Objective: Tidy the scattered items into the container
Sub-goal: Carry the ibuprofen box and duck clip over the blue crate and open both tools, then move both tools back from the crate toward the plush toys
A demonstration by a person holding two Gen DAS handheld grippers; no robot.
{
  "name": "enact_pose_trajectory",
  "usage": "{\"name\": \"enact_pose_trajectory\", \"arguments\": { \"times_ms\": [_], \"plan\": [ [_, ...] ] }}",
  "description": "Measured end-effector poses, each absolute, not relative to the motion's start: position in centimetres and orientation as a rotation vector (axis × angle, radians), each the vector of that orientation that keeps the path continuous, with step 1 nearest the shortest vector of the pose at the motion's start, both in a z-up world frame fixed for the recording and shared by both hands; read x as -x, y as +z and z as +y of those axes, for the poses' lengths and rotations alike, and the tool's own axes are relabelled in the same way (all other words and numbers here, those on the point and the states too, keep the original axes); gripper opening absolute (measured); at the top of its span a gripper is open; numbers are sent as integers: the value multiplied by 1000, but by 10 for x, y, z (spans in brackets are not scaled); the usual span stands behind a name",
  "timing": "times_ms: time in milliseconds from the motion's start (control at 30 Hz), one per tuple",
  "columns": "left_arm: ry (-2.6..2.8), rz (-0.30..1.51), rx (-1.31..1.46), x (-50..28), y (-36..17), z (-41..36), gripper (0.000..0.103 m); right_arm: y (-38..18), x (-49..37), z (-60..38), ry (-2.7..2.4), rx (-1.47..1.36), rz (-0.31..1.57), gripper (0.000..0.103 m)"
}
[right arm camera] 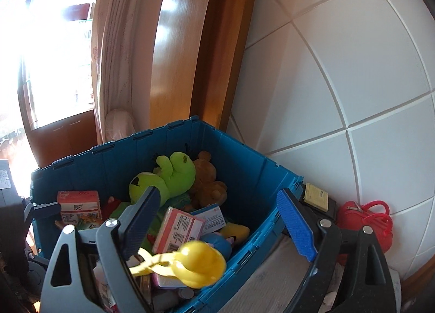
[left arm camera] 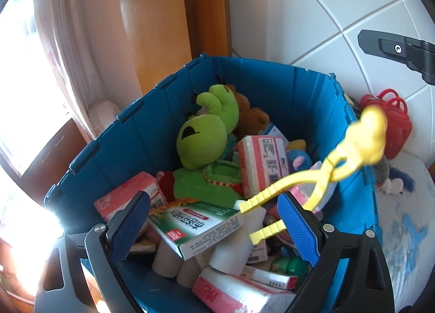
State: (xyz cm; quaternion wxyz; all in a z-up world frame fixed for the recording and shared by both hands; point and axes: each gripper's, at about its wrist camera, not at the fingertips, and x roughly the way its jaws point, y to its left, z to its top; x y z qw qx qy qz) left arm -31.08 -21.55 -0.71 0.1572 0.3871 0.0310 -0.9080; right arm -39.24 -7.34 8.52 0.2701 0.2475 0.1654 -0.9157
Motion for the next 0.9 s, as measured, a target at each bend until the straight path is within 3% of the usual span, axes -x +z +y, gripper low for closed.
{"name": "enact_pose_trajectory", "arguments": {
  "times_ms": [467, 900],
  "plan": [
    [-2620, 84, -1111, 298, -9, -209, 96, 76, 381, -64, -2514, -658, 435, 100],
    [-2698, 54, -1050, 268, 1, -170, 96, 66, 347, 23, -2558, -634, 328, 101]
  ]
}}
